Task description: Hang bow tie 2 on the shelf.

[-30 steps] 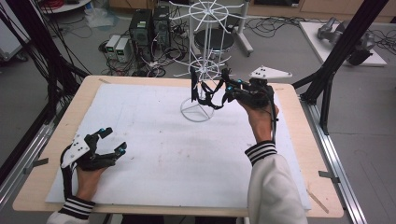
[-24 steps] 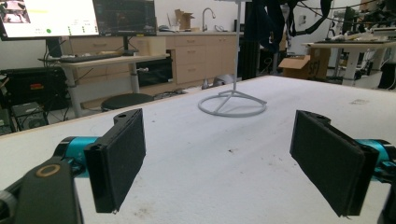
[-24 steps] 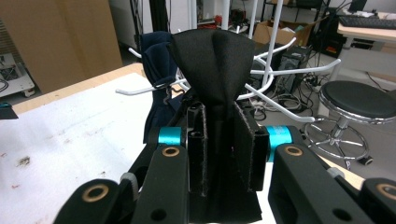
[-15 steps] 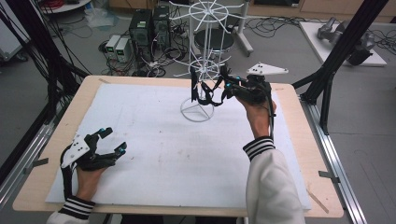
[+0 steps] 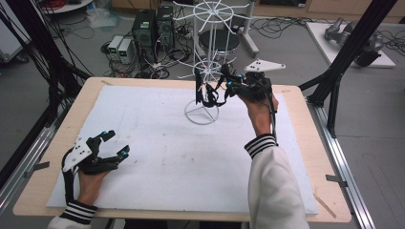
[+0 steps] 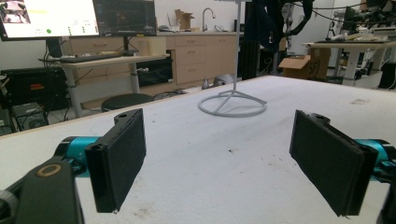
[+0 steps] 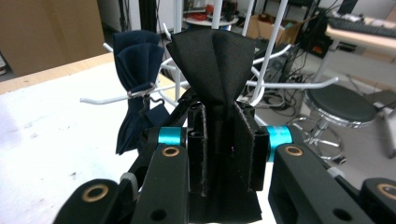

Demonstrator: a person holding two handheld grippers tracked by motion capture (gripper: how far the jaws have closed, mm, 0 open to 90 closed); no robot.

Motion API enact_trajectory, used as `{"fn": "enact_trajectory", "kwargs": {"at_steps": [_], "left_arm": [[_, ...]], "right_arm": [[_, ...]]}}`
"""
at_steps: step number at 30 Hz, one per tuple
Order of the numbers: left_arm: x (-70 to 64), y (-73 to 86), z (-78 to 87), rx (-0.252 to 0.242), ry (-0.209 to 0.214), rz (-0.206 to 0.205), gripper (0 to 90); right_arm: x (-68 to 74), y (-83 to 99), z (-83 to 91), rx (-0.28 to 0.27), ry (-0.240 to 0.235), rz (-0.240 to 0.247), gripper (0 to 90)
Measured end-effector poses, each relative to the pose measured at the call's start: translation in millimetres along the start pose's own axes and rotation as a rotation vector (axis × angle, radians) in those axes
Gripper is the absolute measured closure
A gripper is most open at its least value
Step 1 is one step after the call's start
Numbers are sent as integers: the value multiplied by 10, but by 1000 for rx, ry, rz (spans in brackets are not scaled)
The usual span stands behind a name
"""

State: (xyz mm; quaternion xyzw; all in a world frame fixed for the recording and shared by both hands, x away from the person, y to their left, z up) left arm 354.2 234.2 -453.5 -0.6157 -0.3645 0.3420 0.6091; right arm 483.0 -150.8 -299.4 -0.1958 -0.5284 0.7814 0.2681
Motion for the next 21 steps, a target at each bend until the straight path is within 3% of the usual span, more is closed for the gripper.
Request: {"fn": "enact_trajectory", "kwargs": {"at_steps": [21], "left_arm": [[-1, 0, 0, 0, -2, -1, 188]], "right_arm": [[-40, 13, -29, -1, 19, -1, 753]]}}
Point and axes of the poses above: each handheld gripper's, and its own axes: z roughly backward along the jaws, y roughly out of its underside, x roughly to its left, the point moved 8 cm from there along -z, roughly forward along the jaws, and after that the axes turned 11 degrees about -y, right-handed, at the moved point
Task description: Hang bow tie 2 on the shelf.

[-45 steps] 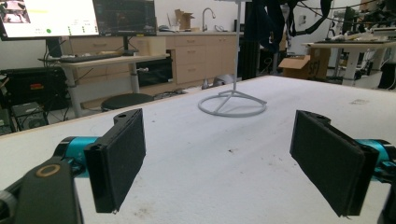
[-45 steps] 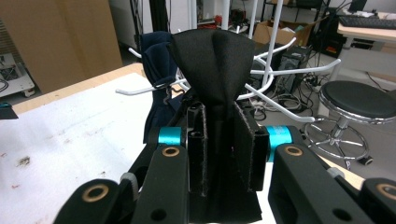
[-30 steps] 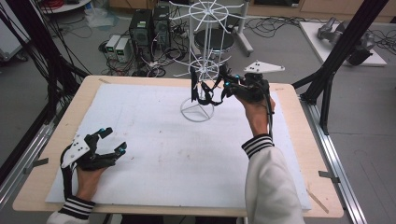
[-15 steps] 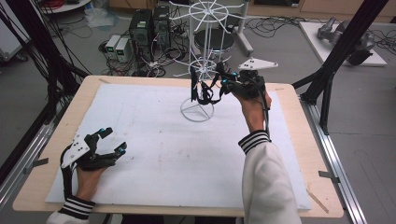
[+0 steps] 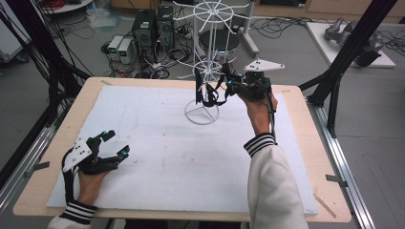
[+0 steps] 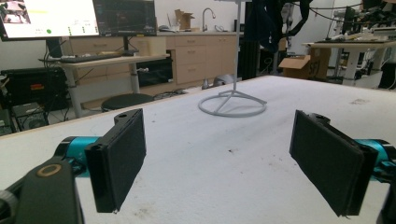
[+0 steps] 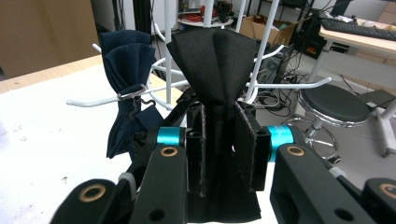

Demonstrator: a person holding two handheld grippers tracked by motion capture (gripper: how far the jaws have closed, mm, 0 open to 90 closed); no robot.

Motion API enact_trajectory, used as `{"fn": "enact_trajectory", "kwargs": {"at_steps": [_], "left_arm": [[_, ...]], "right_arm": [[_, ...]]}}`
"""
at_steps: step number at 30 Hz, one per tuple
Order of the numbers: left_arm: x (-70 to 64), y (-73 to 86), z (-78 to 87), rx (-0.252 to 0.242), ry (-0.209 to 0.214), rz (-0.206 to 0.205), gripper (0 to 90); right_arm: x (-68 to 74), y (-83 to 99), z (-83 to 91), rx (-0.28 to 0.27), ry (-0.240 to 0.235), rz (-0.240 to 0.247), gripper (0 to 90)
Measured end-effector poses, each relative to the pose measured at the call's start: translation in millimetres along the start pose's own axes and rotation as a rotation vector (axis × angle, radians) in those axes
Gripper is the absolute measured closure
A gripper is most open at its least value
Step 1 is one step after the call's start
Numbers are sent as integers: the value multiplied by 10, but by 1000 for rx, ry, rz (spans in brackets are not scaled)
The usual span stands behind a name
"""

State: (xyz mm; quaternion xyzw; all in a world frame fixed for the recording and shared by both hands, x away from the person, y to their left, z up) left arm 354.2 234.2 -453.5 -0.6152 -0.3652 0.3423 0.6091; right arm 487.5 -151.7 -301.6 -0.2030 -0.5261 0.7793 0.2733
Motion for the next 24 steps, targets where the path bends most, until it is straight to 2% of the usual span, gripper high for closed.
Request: {"fn": "enact_trajectory", "kwargs": {"at_steps": [10, 15, 16, 24], "left_arm": [[0, 0, 0, 0, 1, 2, 188], [1, 0, 0, 0, 1, 2, 188], [1, 0, 0, 0, 1, 1, 188], [-1, 0, 0, -1, 2, 2, 188]], "right_arm": [[-17, 11, -56, -3, 3, -14, 753], [-10, -41, -91, -1, -2, -14, 752], [-15, -52, -101, 0, -3, -1, 752], [-7, -75, -150, 4, -2, -10, 745]]}}
Point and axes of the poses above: each handheld gripper's, and its own axes: z roughly backward along the jaws, y roughly out of its underside, x roughly to its left, the point moved 8 cm from there along -z, roughly forward along the jaws, and after that the axes turned 11 degrees about -y, right-handed, at the moved point
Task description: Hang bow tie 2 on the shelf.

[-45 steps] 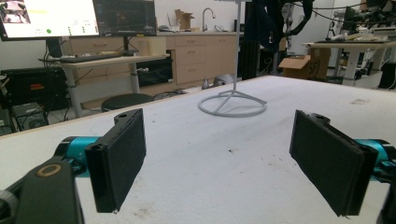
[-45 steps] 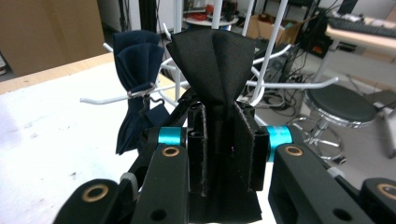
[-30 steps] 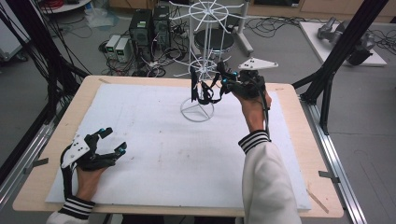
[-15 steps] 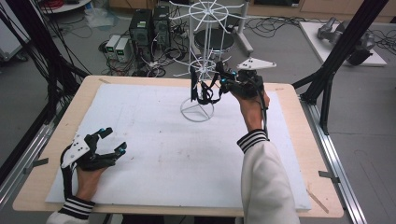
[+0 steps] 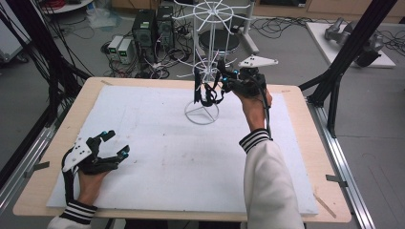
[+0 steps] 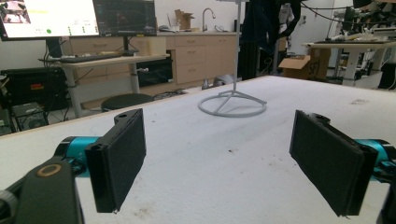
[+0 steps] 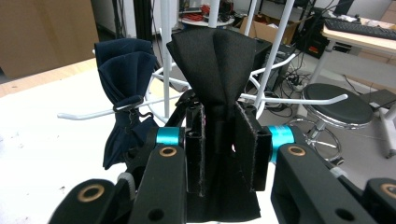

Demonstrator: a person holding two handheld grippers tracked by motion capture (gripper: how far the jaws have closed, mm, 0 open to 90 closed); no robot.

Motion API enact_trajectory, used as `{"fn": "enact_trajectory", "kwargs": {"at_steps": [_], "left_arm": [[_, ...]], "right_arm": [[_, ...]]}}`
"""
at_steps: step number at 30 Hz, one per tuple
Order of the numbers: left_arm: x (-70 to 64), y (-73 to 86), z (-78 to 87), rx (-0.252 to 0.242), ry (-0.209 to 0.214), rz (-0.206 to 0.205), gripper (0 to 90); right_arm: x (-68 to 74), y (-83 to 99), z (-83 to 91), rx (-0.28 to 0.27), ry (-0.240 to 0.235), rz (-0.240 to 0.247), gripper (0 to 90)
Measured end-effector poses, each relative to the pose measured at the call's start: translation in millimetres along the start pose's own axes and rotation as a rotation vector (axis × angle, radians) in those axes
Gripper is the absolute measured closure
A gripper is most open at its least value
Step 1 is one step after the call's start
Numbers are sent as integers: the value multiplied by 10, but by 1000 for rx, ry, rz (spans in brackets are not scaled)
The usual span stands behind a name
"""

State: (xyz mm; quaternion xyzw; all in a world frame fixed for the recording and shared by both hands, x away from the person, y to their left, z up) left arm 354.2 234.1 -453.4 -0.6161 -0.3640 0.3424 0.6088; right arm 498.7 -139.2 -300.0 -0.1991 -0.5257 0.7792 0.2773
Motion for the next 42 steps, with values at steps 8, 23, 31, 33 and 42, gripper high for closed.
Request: {"fn": "enact_trajectory", "kwargs": {"at_steps": [8, 23, 31, 33, 42], "left_arm": [[-1, 0, -1, -1, -1, -2, 188], [-2, 0, 0, 0, 1, -6, 188], [-11, 2, -1, 3, 0, -12, 188], [-11, 2, -1, 2, -1, -15, 188], [-6, -2, 6, -5, -7, -11, 186]], "right_arm": [[-1, 8, -8, 9, 6, 7, 682], [14, -74, 135, -127, 41, -20, 95], [138, 107, 566, -209, 19, -40, 95], [149, 183, 685, -224, 14, -45, 95], [199, 762, 1201, -223, 30, -61, 95]]}}
Point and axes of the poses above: each handheld gripper's, and its own axes: z roughly backward along the jaws, y roughly out of its underside, x roughly to its left, the point moved 8 cm from there along -z, roughly forward along the jaws, and after that the axes turned 11 degrees about -y, right-handed, at the moved point
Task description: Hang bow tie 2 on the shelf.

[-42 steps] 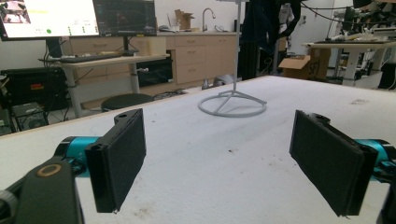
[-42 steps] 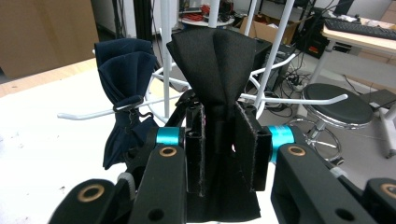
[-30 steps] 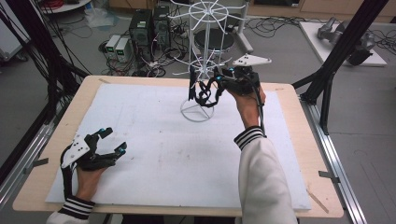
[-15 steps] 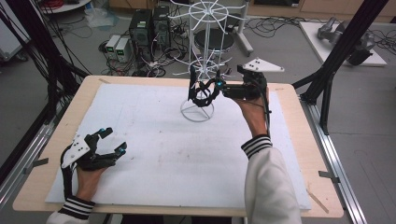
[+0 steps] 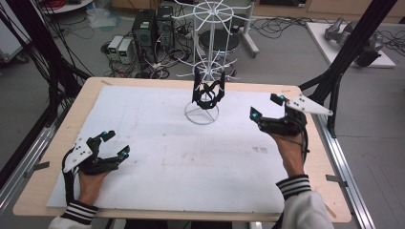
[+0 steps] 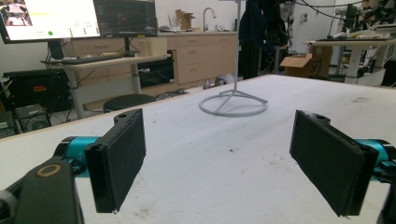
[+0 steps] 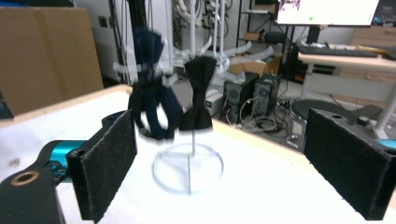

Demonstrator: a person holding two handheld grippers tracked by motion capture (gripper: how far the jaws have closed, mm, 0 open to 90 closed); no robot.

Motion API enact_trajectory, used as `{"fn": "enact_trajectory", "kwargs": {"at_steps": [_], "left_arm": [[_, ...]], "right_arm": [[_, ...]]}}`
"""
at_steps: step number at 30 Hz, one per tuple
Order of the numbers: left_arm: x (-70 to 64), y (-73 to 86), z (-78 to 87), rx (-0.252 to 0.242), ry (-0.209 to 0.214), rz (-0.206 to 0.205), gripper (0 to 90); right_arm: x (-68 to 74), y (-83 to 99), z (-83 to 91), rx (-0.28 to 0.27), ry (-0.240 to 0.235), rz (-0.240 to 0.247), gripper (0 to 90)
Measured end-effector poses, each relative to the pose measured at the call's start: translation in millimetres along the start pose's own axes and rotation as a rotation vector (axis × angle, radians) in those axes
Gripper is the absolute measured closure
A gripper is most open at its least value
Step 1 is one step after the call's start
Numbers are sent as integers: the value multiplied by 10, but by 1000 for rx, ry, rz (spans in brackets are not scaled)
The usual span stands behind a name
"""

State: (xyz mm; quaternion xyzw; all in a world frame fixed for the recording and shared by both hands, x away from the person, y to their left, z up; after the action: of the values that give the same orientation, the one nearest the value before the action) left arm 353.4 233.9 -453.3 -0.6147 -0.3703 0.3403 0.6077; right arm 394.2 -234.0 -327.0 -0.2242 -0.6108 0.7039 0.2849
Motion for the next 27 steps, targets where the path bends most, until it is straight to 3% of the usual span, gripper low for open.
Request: {"fn": "enact_trajectory", "kwargs": {"at_steps": [6, 13, 14, 16, 19, 23, 25, 27], "left_arm": [[2, -4, 9, -7, 0, 5, 184], [4, -4, 11, -9, -1, 6, 184], [4, -4, 10, -9, -1, 7, 184], [5, -4, 12, -9, -2, 6, 184], [6, -4, 14, -10, -3, 6, 184], [9, -7, 17, -14, -5, 4, 184], [5, -6, 18, -14, -3, 5, 184], [3, -7, 17, -14, -2, 2, 183]], "right_arm": [[63, 396, 316, -67, 24, -26, 95], [156, 914, 486, -131, 61, -47, 95], [156, 949, 492, -138, 67, -45, 94], [161, 1023, 476, -95, 73, -73, 94], [196, 1028, 418, -85, 82, -51, 94], [242, 1056, 358, -145, 79, -36, 95], [244, 1150, 333, -125, 80, -45, 94], [254, 1235, 291, -65, 80, -51, 94]]}}
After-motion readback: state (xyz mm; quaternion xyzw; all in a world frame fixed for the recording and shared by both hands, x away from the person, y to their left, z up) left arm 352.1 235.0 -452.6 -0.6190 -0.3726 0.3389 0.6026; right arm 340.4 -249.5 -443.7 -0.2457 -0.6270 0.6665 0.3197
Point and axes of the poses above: each handheld gripper's, and its own axes: z roughly backward along the jaws, y roughly out of its underside, x roughly to its left, the point moved 8 cm from there along -z, roughly forward along the jaws, and after that the axes turned 11 degrees about -y, right-handed, at the moved point
